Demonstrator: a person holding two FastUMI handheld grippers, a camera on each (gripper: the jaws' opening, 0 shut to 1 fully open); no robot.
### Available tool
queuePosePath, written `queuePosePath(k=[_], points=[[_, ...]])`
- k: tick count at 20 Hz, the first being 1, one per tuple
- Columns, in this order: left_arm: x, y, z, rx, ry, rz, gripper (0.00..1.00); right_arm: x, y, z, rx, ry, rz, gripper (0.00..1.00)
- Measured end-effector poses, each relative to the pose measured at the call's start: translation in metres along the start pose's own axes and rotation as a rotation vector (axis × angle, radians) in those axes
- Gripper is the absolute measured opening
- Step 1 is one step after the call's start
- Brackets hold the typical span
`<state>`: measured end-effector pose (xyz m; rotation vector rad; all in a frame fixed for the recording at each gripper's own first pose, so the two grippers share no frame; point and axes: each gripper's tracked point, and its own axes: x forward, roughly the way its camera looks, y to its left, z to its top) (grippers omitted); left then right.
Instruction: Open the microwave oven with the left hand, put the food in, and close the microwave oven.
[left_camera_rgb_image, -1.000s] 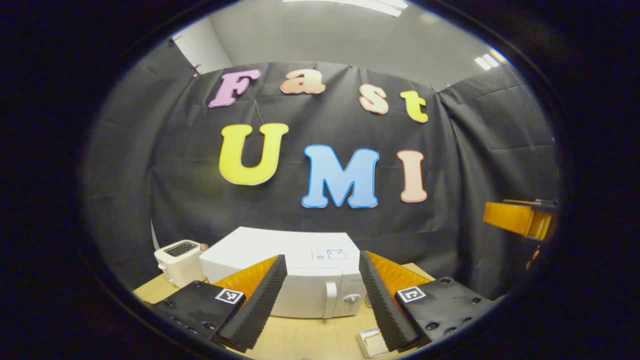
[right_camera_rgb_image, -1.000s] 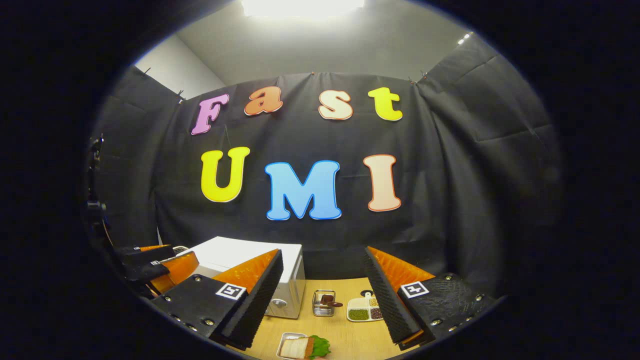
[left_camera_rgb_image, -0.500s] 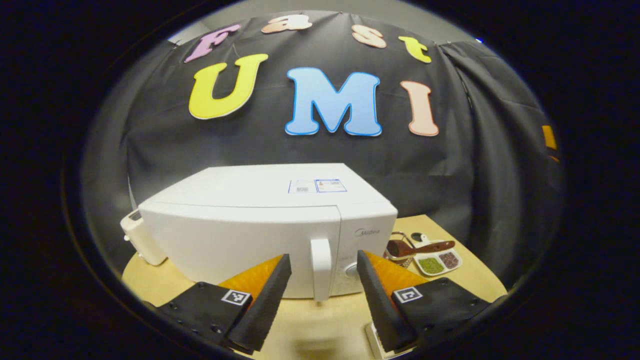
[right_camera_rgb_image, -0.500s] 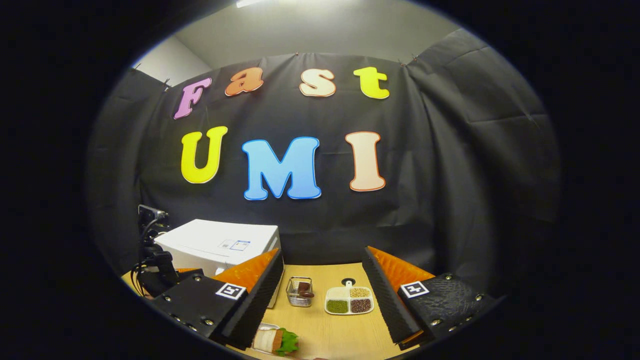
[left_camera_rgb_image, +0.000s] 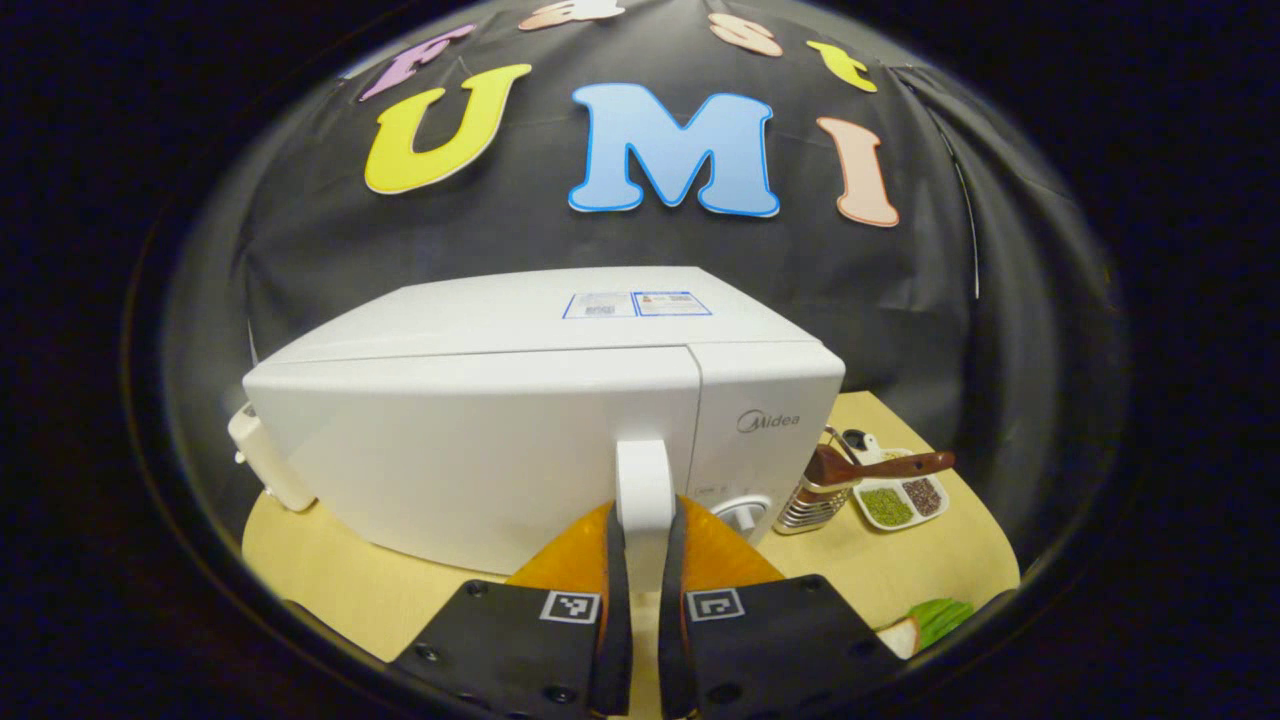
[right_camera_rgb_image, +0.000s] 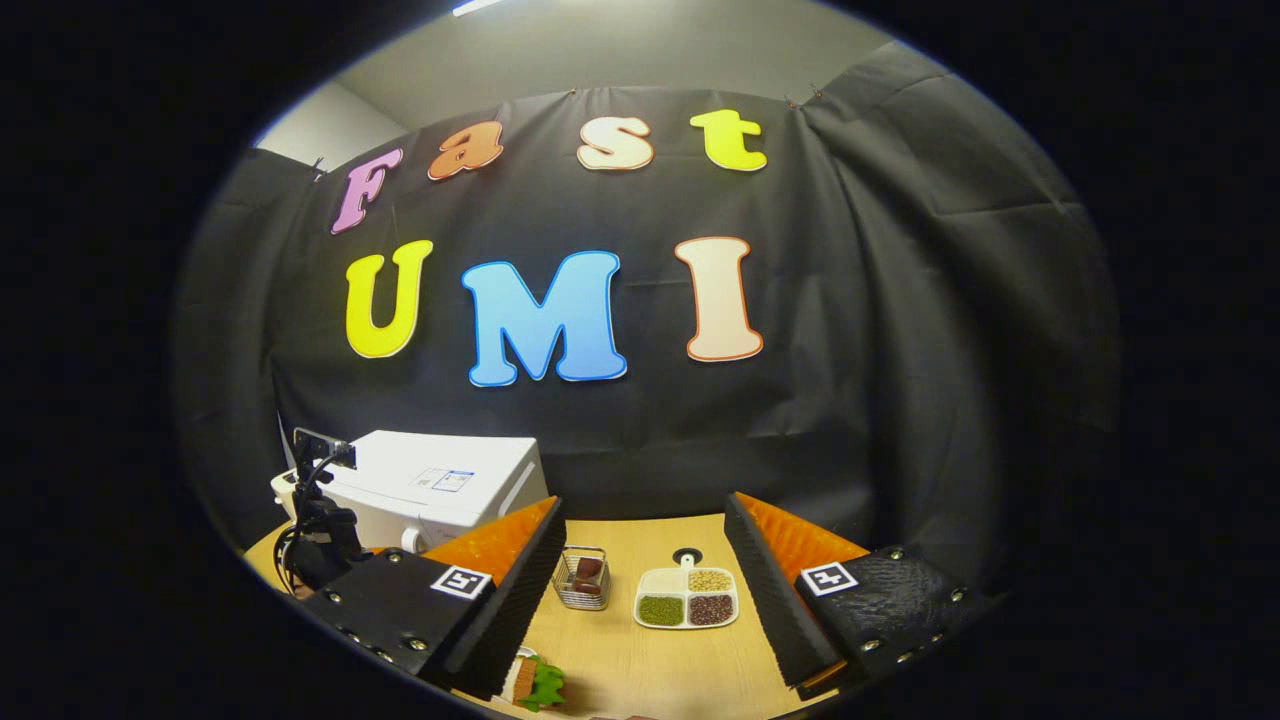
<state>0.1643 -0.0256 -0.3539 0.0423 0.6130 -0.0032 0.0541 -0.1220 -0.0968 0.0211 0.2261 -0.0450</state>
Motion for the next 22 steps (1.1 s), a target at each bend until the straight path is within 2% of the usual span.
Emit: queuePosePath(k=[1, 4, 7, 10, 14, 15, 16, 18, 22], points=[[0.000, 0.000, -0.001, 0.010, 0.010, -0.005, 0.12, 0.001, 0.005, 0.000, 0.007, 0.003, 0.015, 0.96], [-0.007, -0.001, -0.007, 0.009, 0.032, -0.028, 0.11, -0.001, 0.019, 0.005, -0.005, -0.009, 0.048, 0.96], [-0.057, 0.006, -0.032, 0.060, 0.017, -0.070, 0.11, -0.008, 0.028, 0.011, -0.018, -0.032, 0.033, 0.96], [-0.113, 0.026, -0.060, 0.037, 0.054, -0.111, 0.11, -0.018, 0.052, 0.004, -0.008, -0.020, 0.009, 0.96], [-0.177, 0.065, -0.090, 0.050, 0.073, -0.135, 0.11, -0.041, 0.105, 0.004, -0.019, -0.018, 0.002, 0.96], [-0.189, 0.076, -0.098, 0.060, 0.078, -0.142, 0.11, -0.046, 0.118, 0.006, -0.026, -0.025, -0.001, 0.93], [-0.201, 0.088, -0.105, 0.071, 0.080, -0.155, 0.11, -0.052, 0.131, 0.006, -0.030, -0.026, -0.004, 0.96], [-0.225, 0.115, -0.117, 0.095, 0.092, -0.181, 0.11, -0.064, 0.161, 0.009, -0.017, -0.032, 0.013, 0.96], [-0.263, 0.178, -0.136, 0.143, 0.108, -0.193, 0.11, -0.084, 0.193, 0.003, -0.028, -0.033, -0.010, 0.96]])
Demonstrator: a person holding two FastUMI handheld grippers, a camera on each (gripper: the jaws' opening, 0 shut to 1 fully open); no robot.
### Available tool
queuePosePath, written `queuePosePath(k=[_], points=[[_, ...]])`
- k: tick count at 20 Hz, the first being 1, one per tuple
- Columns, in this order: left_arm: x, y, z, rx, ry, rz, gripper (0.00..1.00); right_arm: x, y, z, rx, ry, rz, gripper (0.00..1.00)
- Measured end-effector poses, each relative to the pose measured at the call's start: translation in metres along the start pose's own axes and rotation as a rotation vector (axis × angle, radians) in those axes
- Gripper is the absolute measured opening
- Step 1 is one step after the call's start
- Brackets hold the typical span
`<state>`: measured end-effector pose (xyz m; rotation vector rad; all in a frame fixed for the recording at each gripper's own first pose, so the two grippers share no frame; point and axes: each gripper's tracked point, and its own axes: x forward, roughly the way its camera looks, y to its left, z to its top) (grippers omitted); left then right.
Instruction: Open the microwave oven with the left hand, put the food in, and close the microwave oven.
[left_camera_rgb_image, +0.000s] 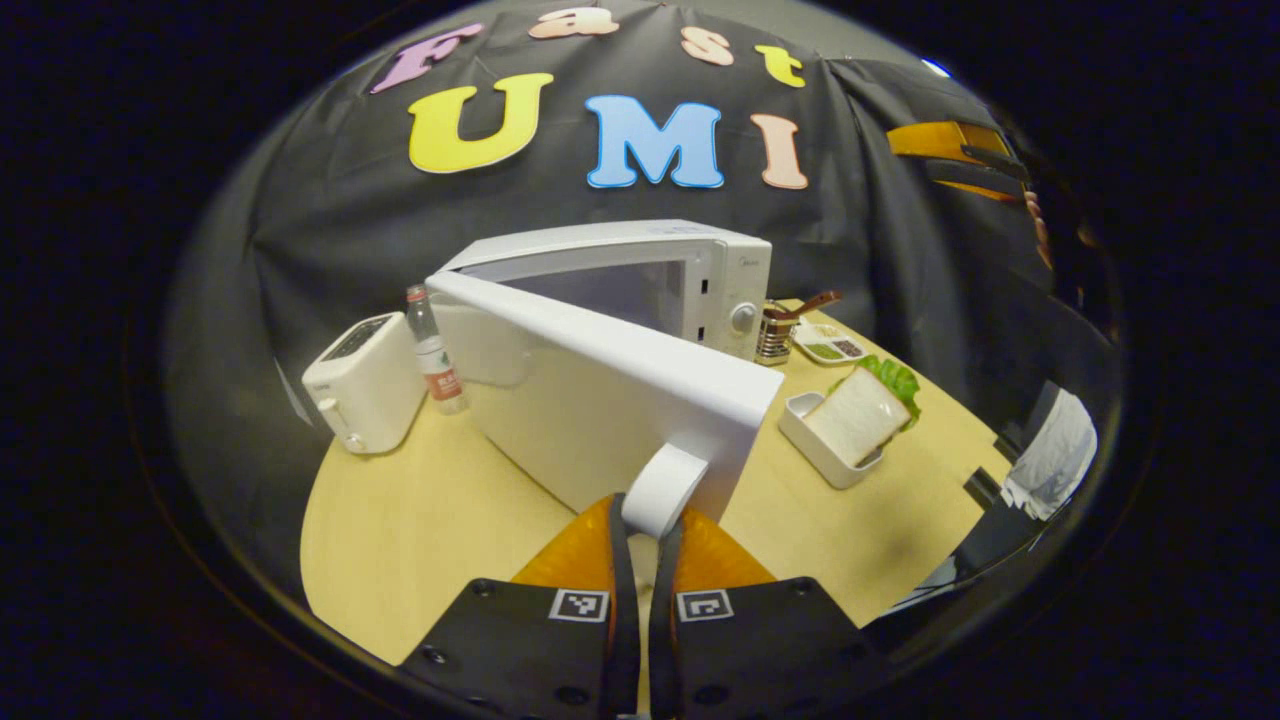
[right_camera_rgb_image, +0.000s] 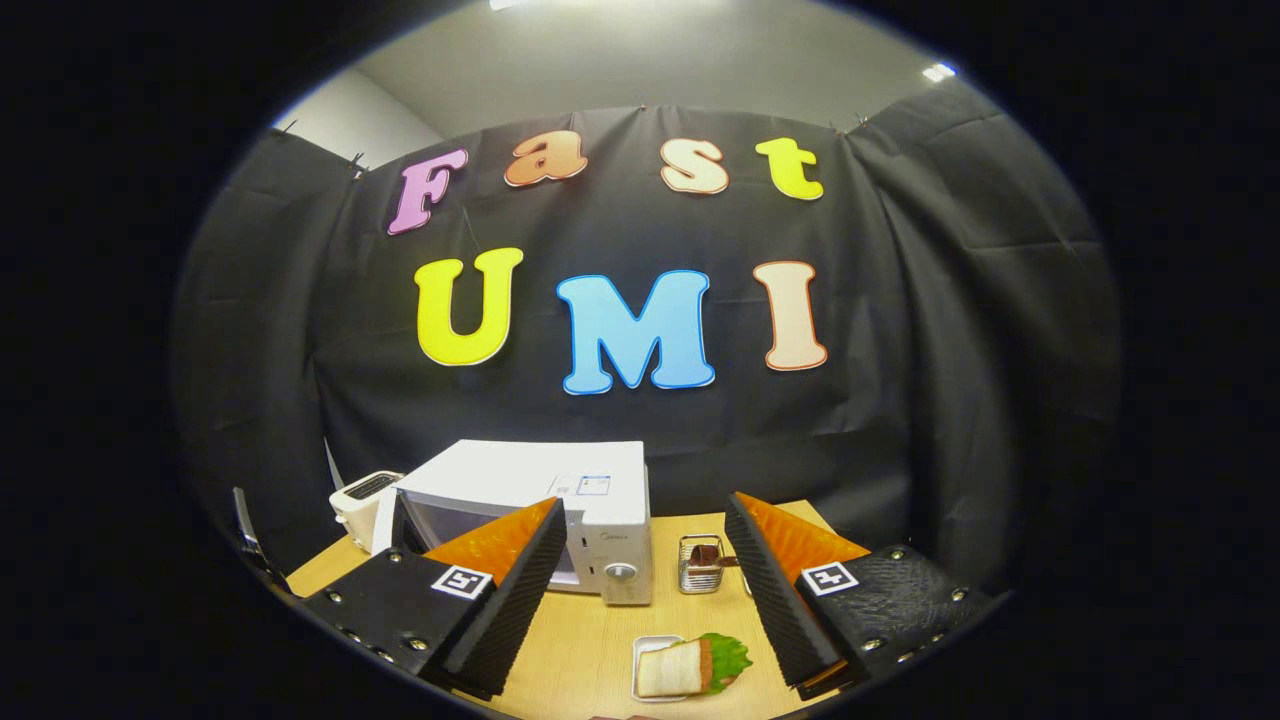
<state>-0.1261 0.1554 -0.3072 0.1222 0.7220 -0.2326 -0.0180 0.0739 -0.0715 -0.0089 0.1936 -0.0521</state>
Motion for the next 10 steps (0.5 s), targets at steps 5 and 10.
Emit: queuePosePath(k=[5, 10], points=[[-0.041, 0.074, -0.030, 0.001, -0.021, 0.036, 0.11, -0.015, 0.034, -0.018, 0.008, 0.035, -0.010, 0.96], [-0.062, 0.140, -0.047, -0.032, -0.042, 0.076, 0.10, -0.012, 0.053, -0.023, 0.009, 0.048, -0.004, 0.96]])
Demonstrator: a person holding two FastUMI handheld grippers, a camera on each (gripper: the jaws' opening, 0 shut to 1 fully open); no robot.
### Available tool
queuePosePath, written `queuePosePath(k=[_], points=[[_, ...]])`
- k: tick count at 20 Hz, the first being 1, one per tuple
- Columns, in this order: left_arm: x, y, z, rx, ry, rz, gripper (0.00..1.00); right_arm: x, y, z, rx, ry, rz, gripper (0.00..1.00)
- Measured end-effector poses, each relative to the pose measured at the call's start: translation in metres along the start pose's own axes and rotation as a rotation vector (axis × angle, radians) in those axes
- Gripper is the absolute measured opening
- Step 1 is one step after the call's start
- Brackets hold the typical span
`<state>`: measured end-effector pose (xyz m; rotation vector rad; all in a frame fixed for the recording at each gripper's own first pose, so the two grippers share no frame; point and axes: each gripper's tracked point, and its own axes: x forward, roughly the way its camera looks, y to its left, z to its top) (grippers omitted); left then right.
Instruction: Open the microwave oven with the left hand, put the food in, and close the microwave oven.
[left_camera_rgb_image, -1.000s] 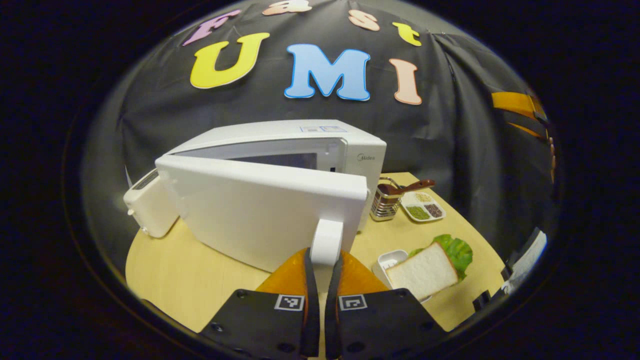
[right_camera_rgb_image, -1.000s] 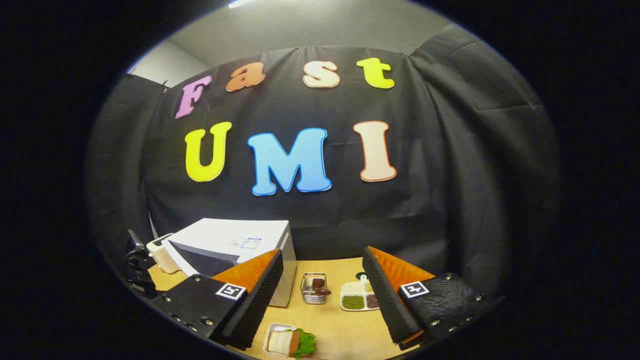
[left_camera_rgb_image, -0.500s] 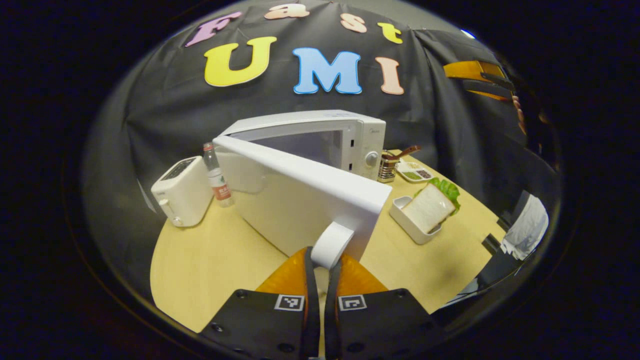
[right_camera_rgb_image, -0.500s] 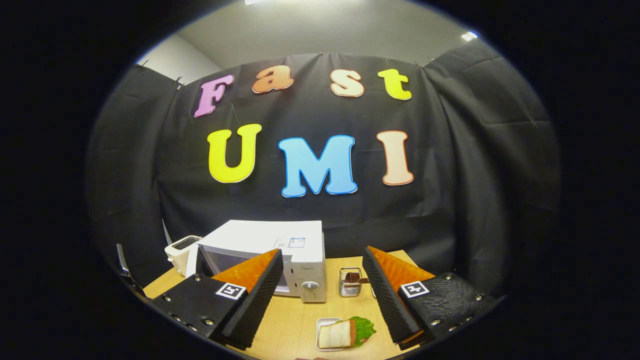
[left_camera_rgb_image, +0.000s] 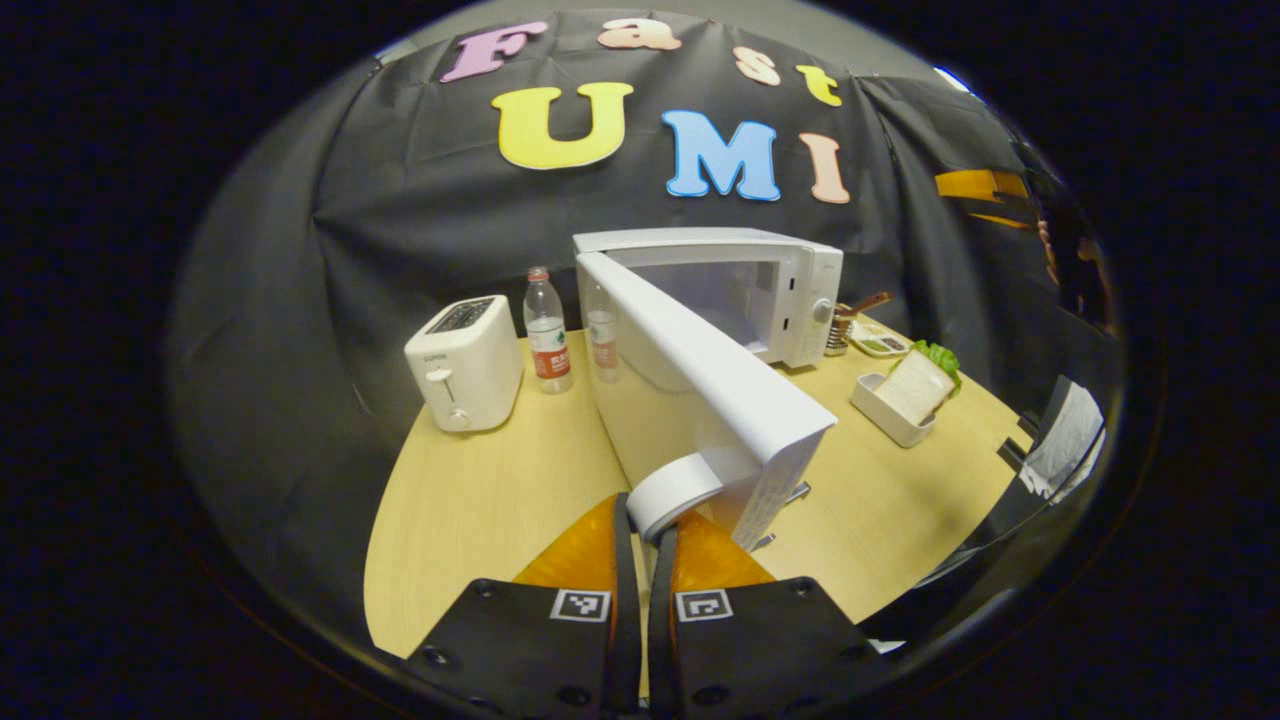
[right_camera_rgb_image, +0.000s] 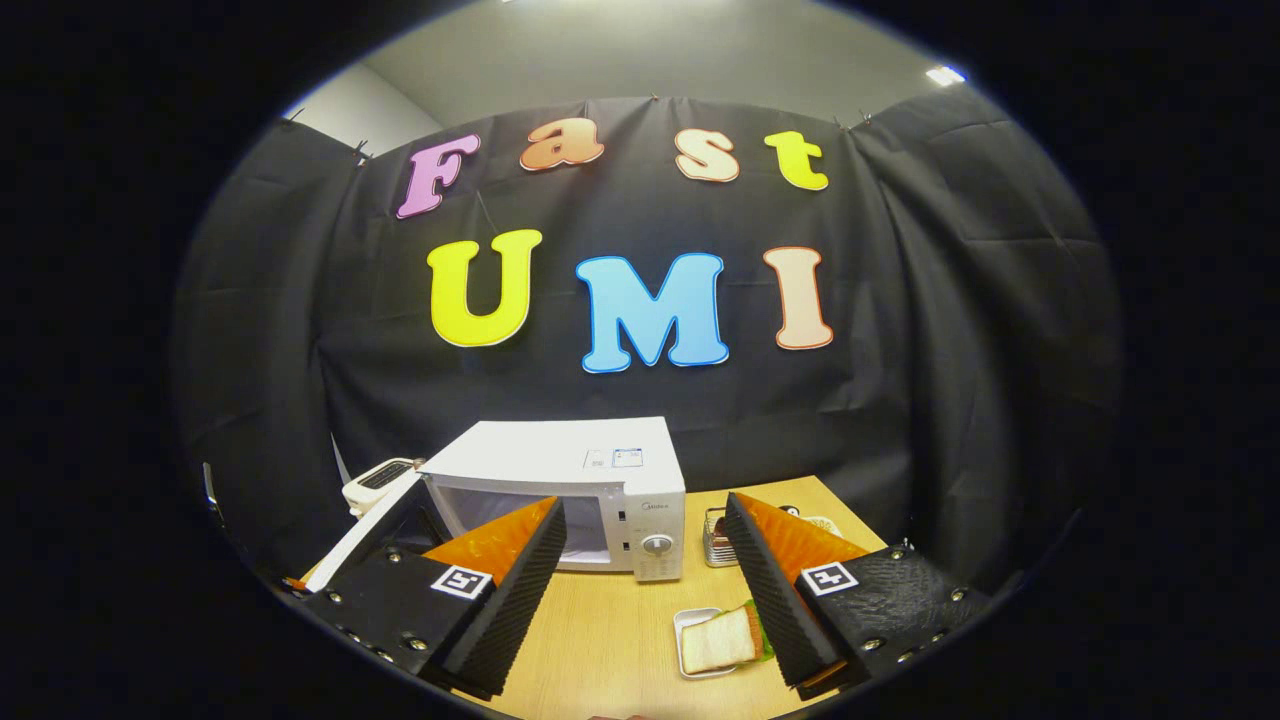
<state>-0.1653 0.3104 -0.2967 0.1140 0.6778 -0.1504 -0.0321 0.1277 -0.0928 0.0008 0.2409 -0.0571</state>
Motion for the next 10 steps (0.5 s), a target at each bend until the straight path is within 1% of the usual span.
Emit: queuePosePath(k=[1, 2, 3, 4, 7, 8, 9, 10], points=[[-0.002, 0.012, -0.003, 0.002, -0.001, 0.011, 0.09, 0.002, 0.003, 0.000, -0.001, 0.002, 0.005, 0.96], [-0.002, 0.021, -0.004, 0.001, 0.000, 0.023, 0.10, 0.004, 0.006, 0.000, -0.003, 0.004, 0.011, 0.96], [-0.003, 0.027, -0.004, -0.010, -0.002, 0.019, 0.10, 0.007, 0.008, 0.000, -0.006, 0.008, 0.019, 0.96], [-0.005, 0.030, -0.004, -0.017, -0.005, 0.016, 0.08, 0.009, 0.010, -0.001, -0.008, 0.013, 0.029, 0.96], [-0.005, 0.031, -0.005, -0.020, -0.018, 0.018, 0.10, 0.023, 0.005, -0.007, -0.016, 0.042, 0.045, 0.96], [-0.001, 0.029, -0.006, -0.027, -0.021, 0.012, 0.12, 0.027, 0.001, -0.009, -0.014, 0.051, 0.048, 0.96], [-0.005, 0.027, -0.008, -0.038, -0.025, 0.005, 0.12, 0.031, -0.003, -0.010, -0.007, 0.060, 0.054, 0.96], [-0.008, 0.025, -0.009, -0.048, -0.028, 0.004, 0.19, 0.034, -0.008, -0.013, 0.000, 0.069, 0.057, 0.96]])
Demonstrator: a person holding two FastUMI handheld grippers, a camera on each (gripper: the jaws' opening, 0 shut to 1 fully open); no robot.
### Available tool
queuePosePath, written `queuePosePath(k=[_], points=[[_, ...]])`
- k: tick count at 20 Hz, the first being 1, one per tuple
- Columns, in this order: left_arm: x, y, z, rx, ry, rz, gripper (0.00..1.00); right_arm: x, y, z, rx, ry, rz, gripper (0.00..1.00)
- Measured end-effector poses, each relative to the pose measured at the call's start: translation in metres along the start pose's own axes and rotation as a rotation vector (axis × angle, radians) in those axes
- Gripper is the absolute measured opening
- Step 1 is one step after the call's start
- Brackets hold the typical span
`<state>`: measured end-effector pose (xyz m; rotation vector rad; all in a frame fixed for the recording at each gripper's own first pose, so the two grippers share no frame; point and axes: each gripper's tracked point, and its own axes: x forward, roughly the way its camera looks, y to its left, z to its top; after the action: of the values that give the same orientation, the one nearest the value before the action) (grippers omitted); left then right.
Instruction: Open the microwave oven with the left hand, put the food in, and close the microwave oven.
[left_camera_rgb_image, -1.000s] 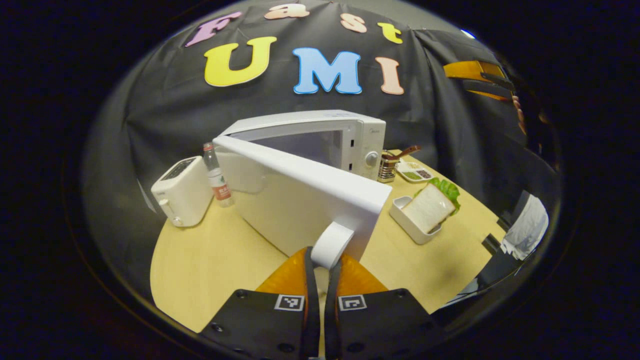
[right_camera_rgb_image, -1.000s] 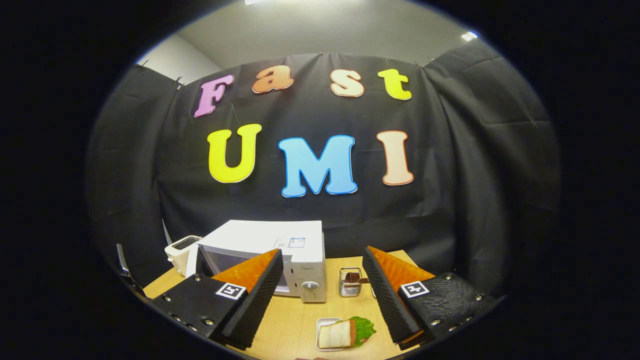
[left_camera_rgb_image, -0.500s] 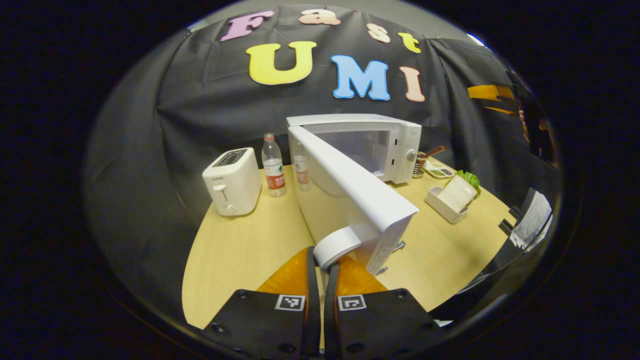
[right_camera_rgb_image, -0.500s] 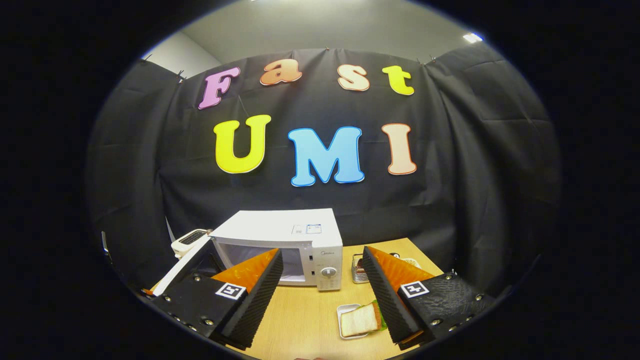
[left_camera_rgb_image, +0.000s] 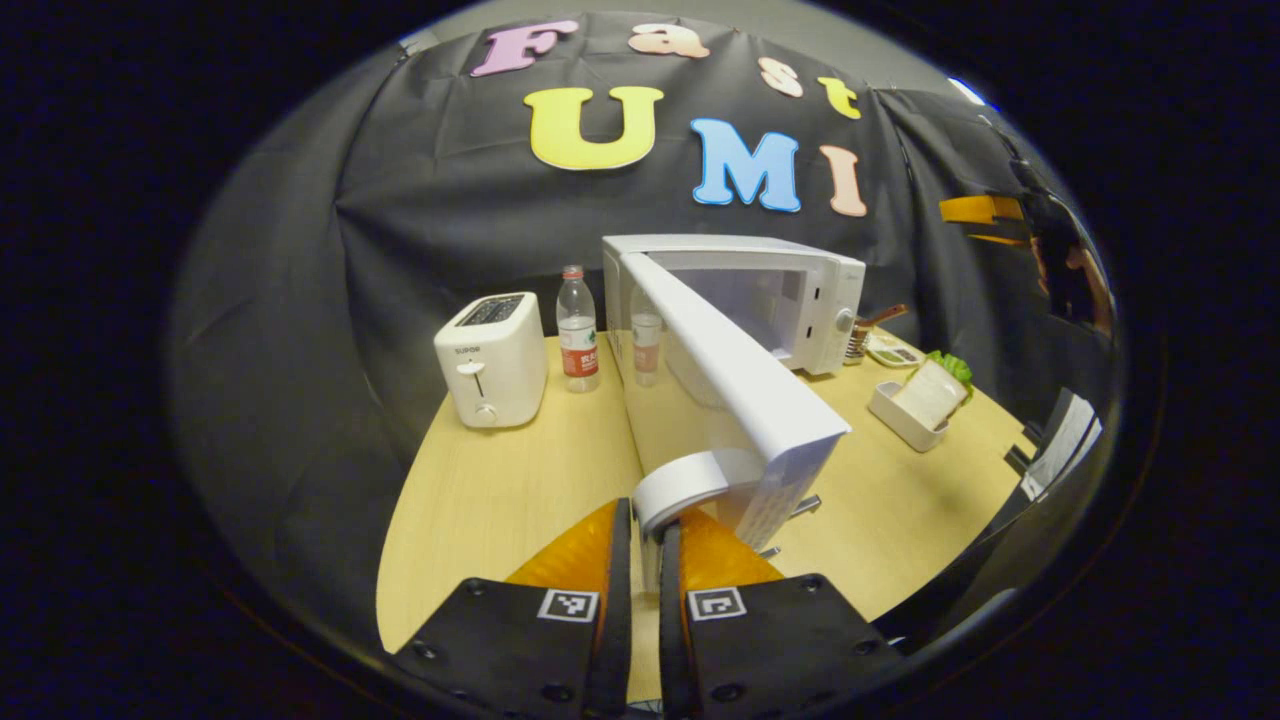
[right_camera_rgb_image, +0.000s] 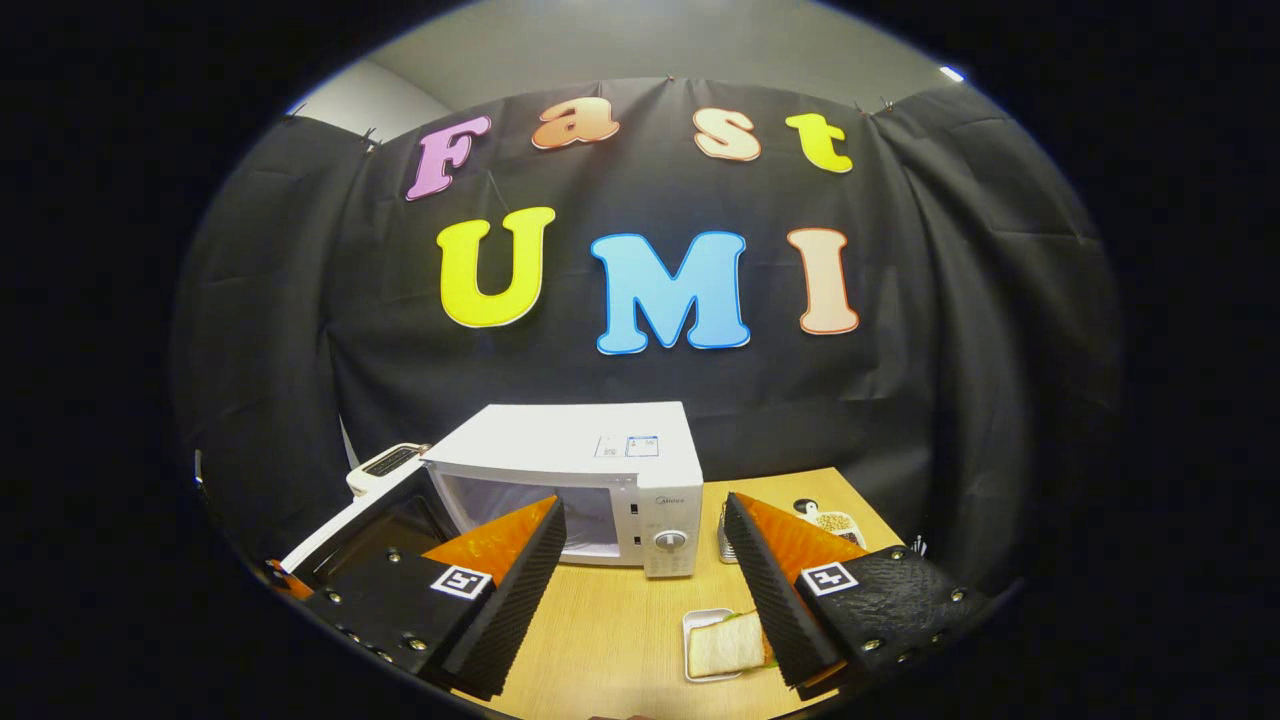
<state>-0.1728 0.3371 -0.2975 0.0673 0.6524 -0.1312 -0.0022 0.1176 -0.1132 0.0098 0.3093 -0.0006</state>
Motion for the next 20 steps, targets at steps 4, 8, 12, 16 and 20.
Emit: queuePosePath(k=[4, 8, 12, 16, 20], points=[[-0.032, 0.015, -0.011, -0.034, 0.009, 0.107, 0.22, 0.017, -0.041, -0.025, 0.001, 0.075, -0.020, 0.96], [-0.089, 0.001, 0.068, -0.083, -0.181, 0.232, 0.20, 0.026, -0.099, -0.086, 0.014, 0.231, -0.075, 0.97], [-0.112, -0.052, 0.199, -0.140, -0.445, 0.243, 0.75, 0.031, -0.120, -0.145, 0.060, 0.370, -0.043, 0.96], [-0.101, -0.110, 0.292, -0.129, -0.610, 0.145, 0.93, 0.026, -0.138, -0.208, 0.144, 0.516, -0.010, 0.99], [-0.081, -0.150, 0.337, -0.048, -0.645, 0.090, 0.97, 0.025, -0.141, -0.253, 0.251, 0.623, 0.011, 0.99]])
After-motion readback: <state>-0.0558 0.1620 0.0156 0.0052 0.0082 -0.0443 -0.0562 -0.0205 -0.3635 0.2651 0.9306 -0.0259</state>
